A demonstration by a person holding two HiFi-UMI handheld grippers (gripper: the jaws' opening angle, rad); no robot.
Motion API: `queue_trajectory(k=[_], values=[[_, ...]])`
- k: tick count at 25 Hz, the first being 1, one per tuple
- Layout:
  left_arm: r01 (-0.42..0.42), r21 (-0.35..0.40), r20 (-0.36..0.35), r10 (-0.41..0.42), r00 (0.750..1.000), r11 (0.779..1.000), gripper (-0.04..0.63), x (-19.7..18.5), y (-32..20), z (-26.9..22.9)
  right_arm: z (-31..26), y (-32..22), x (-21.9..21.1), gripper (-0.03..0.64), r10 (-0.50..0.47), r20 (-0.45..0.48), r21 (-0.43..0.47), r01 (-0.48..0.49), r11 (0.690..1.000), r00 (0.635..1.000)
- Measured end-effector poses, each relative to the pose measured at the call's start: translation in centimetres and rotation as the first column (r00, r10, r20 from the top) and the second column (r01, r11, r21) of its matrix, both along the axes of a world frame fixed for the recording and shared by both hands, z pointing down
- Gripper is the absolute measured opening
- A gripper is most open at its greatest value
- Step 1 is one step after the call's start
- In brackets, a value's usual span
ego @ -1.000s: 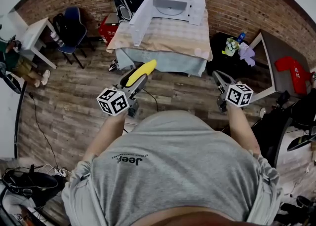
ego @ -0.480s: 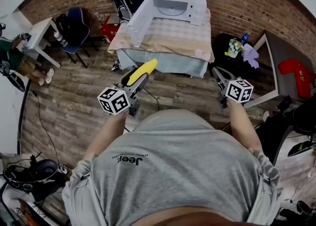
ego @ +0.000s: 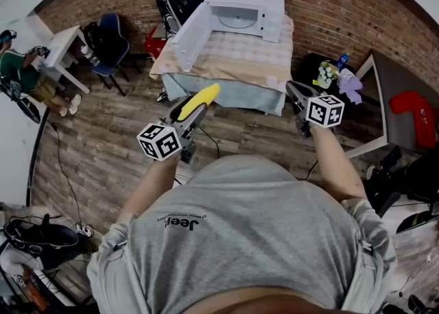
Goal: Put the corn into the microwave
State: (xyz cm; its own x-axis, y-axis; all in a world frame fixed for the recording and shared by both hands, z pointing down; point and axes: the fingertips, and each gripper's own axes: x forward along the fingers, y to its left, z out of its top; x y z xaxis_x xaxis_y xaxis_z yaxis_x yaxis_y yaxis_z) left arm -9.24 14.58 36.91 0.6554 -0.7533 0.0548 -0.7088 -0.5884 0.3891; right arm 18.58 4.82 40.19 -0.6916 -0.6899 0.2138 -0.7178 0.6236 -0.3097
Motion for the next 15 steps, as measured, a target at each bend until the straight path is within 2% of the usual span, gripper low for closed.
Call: queue_trajectory(k=[9,15], values=[[0.062,-0.022,-0.043,-0.063,0.997,0.998,0.256,3.6,-1.2,-0.4,-0.6,-3.4,0.6,0.017,-0.081,-0.009,0.004,0.081,0.997,0.997],[0.033,-0.045,-0.047,-0.035,0.998,0.998,0.256,4.4,-3.3,0.8,0.8,-4.5,1.0,0.017,-0.081,0.006,-0.019,0.081,0.997,0.997]])
